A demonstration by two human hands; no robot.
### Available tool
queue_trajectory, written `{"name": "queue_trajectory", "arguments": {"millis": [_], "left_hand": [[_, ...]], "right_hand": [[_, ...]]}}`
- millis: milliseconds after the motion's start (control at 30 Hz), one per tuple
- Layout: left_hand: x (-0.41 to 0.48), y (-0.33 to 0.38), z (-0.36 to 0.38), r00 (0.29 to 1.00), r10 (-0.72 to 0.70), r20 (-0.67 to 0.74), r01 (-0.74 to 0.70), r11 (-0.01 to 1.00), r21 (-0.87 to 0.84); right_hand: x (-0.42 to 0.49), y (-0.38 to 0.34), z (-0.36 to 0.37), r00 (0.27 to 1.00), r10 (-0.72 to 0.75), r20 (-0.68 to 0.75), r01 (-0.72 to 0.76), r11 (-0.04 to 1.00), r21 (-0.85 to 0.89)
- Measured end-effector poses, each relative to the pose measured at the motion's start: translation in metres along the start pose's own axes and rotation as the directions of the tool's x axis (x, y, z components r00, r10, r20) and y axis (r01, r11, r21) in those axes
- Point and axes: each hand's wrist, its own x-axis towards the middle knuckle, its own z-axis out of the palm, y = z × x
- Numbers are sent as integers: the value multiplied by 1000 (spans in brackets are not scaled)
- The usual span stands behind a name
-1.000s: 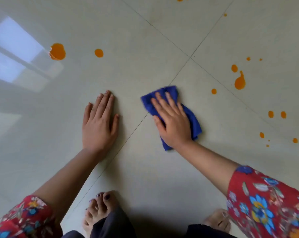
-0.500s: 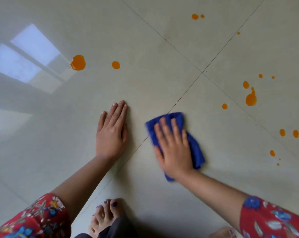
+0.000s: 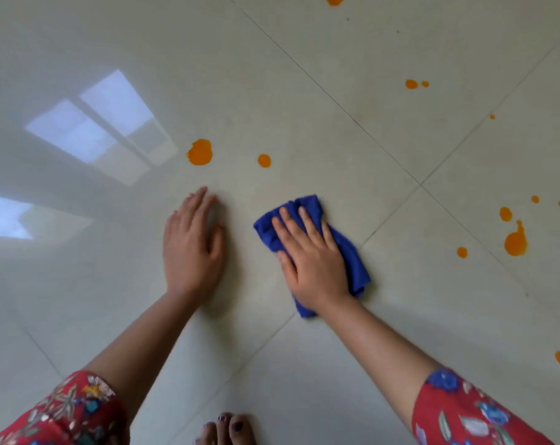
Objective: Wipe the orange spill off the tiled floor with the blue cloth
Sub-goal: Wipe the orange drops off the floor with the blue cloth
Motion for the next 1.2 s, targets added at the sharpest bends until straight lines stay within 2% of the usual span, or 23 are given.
{"name": "queue_trajectory", "arguments": {"millis": [33,133,167,200,300,333,433,467,533,633,700,767,833,867,900,933,1000,1033,1067,1100,1167,1200], "left_hand": [[13,-11,-6,998,-51,-34,52,998,23],[44,-43,-17,974,-205,-92,214,972,92],[50,-51,-18,963,-251,-96,261,958,116],[53,-56,-18,954,-286,-93,297,944,142],[58,-58,-16,943,-324,-82,334,924,186],[60,-56,-15,943,-324,-82,333,925,183],[64,-54,-15,939,-332,-85,342,924,168],[64,-55,-16,938,-336,-86,346,923,167],[63,-57,-16,937,-336,-92,348,923,166],[65,-61,-17,935,-341,-96,352,922,160],[66,-61,-16,935,-341,-99,353,922,160],[66,-61,-16,934,-341,-103,354,922,158],[64,-62,-16,933,-345,-105,358,920,159],[65,-61,-15,933,-345,-105,358,921,157],[65,-60,-15,934,-343,-103,356,922,155],[65,-59,-15,934,-341,-103,354,922,154],[65,-58,-15,936,-336,-105,349,925,150],[66,-58,-16,937,-333,-105,346,926,149],[66,-59,-16,937,-333,-104,346,926,150],[66,-60,-16,936,-335,-105,348,925,154],[66,-60,-16,935,-339,-109,353,922,162],[65,-59,-15,934,-341,-109,355,921,163]], "right_hand": [[23,8,-1,1000,24,-12,-24,1000,16],[65,27,-2,950,302,-84,-294,951,94],[65,22,0,939,332,-93,-322,941,106],[60,13,1,952,293,-88,-284,954,100],[39,1,0,998,34,-47,-29,993,114],[44,6,-1,998,32,-45,-27,992,122],[101,8,-6,957,277,-82,-268,957,110],[120,2,-6,948,309,-81,-301,948,103],[134,-14,-2,974,220,-46,-215,972,95],[89,-11,0,1000,5,-25,-3,996,84],[68,12,-5,997,73,-41,-68,992,107],[89,22,-7,968,240,-70,-234,968,89],[126,10,-6,945,316,-85,-309,947,84],[136,-1,-5,954,290,-76,-284,956,80],[136,-10,-2,977,204,-57,-200,977,76],[126,-16,1,998,62,-29,-59,996,71],[89,-10,0,982,-186,21,184,980,75],[73,-1,-3,984,-178,19,176,981,85],[64,8,-5,997,-71,-7,71,993,95],[63,15,-7,994,103,-42,-98,989,108],[87,16,-5,909,400,-119,-383,912,147],[109,12,-4,878,451,-159,-421,887,192]]}}
